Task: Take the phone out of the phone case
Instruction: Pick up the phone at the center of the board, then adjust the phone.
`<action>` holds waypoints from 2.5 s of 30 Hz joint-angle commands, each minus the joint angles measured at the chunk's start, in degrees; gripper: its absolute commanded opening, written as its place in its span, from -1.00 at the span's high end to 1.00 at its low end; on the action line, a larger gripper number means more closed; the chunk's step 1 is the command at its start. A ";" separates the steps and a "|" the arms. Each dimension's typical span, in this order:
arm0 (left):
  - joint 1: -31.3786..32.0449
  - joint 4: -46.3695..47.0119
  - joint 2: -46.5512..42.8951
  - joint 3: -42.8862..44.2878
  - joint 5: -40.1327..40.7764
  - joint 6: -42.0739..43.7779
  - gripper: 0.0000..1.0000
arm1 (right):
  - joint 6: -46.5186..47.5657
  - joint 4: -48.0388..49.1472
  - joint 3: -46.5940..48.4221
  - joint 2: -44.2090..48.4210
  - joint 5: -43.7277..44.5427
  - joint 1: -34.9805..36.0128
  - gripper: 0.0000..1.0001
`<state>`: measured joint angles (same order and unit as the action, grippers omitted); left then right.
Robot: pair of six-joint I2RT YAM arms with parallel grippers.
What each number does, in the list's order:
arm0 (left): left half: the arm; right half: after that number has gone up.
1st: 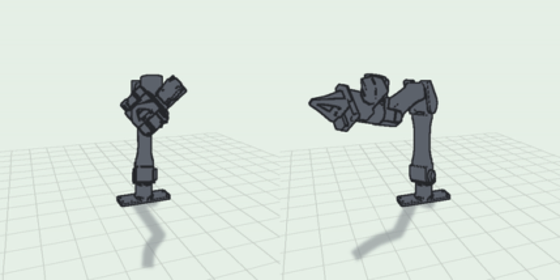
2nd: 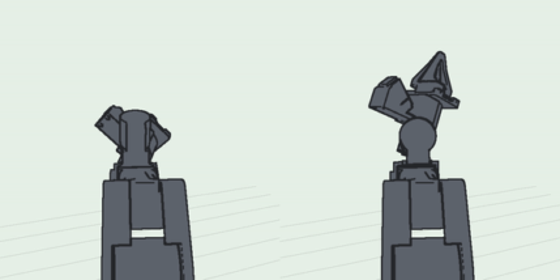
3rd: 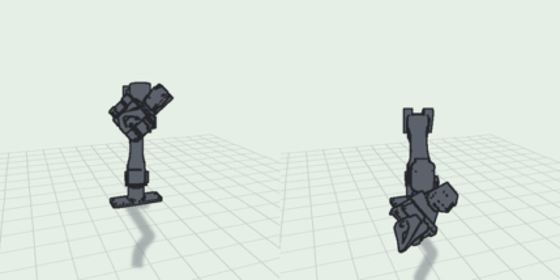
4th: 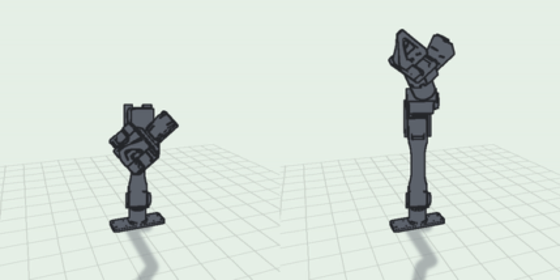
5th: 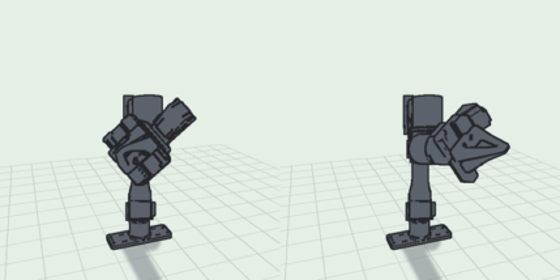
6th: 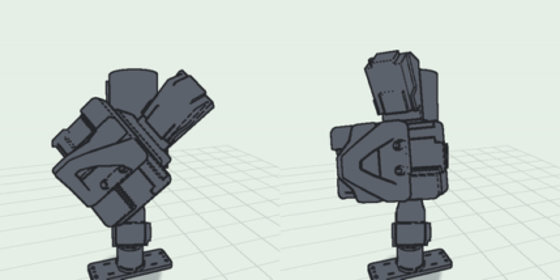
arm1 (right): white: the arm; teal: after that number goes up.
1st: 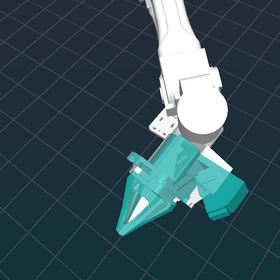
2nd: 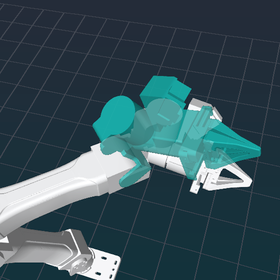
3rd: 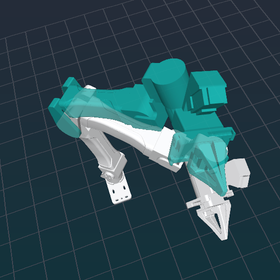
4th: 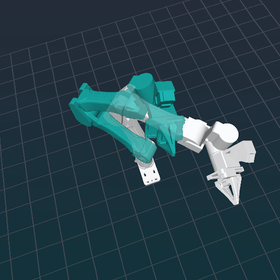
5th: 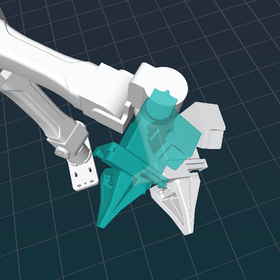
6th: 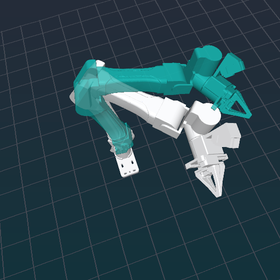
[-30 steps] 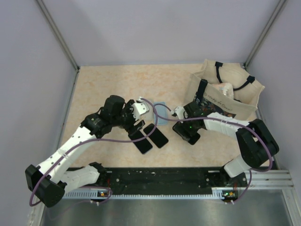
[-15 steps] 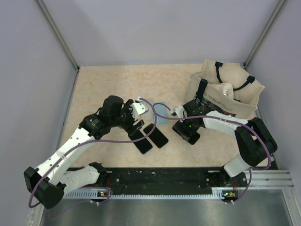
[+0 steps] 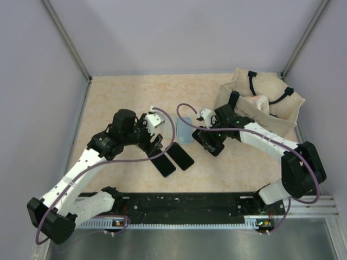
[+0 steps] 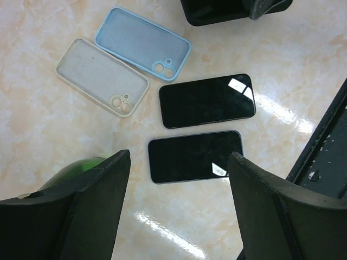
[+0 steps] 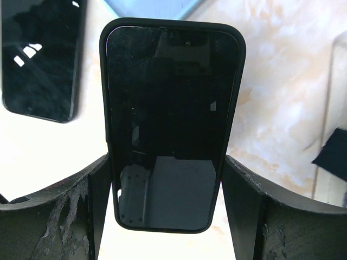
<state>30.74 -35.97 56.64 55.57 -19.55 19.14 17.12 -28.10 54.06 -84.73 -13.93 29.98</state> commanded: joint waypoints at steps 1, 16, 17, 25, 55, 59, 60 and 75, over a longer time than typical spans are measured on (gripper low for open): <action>-2.69 3.35 1.10 1.11 -7.76 -6.11 -0.56 | -1.48 0.59 7.71 5.01 -3.64 -0.27 1.00; -16.42 24.10 12.34 7.96 -31.69 -40.21 -0.54 | -2.63 -2.32 26.44 4.22 -2.69 4.64 1.00; -16.42 24.01 13.57 9.89 -31.52 -41.88 -0.54 | -2.45 -2.14 27.14 4.22 -1.81 5.44 1.00; -15.89 24.81 21.66 16.93 -30.02 -49.72 -0.54 | -1.48 -1.96 30.66 2.73 0.66 9.75 1.00; -8.86 23.40 32.13 21.25 -34.32 -47.00 1.00 | 1.95 -1.35 29.08 4.39 7.87 15.55 1.00; -9.12 22.35 31.43 21.25 -35.55 -43.05 1.00 | 1.68 -1.61 27.59 5.97 7.78 15.46 0.10; -9.38 22.08 31.16 21.25 -35.73 -42.08 1.00 | 1.68 -1.61 27.33 6.50 7.69 15.46 -0.11; -13.69 12.24 22.38 20.90 -44.87 -19.58 1.00 | -0.08 -8.73 31.63 13.27 -9.69 7.12 -0.62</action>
<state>16.93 -22.15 86.61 75.42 -57.41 -10.28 17.72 -36.07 81.97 -74.19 -15.59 38.76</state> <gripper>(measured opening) 0.190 0.812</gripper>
